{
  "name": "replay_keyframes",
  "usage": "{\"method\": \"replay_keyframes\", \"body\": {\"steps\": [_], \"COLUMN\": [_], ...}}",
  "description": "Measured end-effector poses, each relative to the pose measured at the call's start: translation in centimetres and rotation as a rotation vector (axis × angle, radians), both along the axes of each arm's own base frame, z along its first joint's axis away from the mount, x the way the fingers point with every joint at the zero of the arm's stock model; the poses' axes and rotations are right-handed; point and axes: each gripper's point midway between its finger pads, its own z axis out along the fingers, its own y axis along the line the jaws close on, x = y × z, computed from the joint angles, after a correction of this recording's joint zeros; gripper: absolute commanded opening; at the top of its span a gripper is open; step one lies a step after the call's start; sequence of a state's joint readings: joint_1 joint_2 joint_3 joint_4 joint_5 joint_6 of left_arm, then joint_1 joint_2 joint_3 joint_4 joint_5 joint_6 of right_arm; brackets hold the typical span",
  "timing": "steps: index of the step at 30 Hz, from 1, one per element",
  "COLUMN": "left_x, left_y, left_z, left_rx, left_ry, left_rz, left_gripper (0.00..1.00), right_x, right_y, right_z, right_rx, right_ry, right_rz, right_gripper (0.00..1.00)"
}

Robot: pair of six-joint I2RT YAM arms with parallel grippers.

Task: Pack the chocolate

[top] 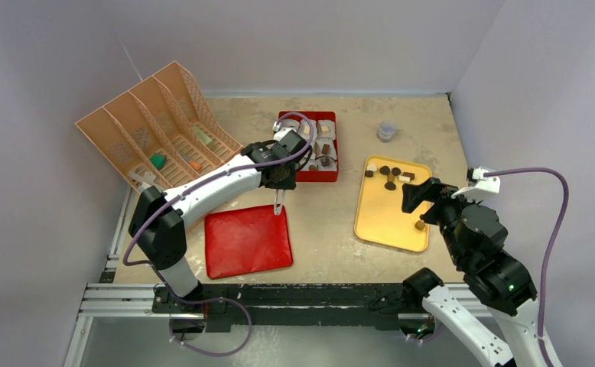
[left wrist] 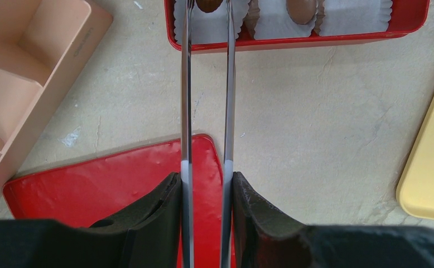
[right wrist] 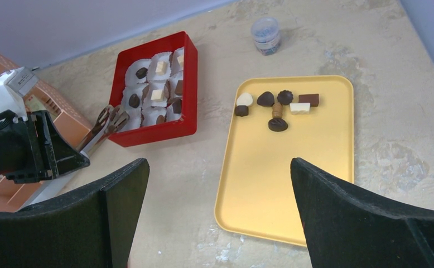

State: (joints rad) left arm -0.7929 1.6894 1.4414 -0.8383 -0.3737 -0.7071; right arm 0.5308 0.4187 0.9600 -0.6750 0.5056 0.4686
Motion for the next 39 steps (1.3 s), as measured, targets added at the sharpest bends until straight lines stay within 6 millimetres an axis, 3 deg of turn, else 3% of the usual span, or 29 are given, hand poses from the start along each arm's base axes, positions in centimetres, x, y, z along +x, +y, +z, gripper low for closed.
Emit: {"method": "replay_keyframes", "body": {"steps": [30,35,39], "left_x": [0.0,0.1,0.1], "left_y": [0.0,-0.3,-1.3], "left_z": [-0.3,1.0,3.2], "left_rx": [0.009,-0.018,-0.095], "left_ry": [0.006,-0.024,-0.064], "left_rz": [-0.003,-0.029,-0.085], "left_gripper": [0.36,0.36,0.35], "right_x": [0.3,0.3,0.3], "right_y": [0.2,0.2,0.5], "right_z": [-0.1,-0.1,-0.1], "right_rx": [-0.002,0.001,0.008], "right_ry": [0.005,0.006,0.012], "right_rz": [0.001,0.003,0.008], "right_gripper": [0.99,0.99,0.99]}}
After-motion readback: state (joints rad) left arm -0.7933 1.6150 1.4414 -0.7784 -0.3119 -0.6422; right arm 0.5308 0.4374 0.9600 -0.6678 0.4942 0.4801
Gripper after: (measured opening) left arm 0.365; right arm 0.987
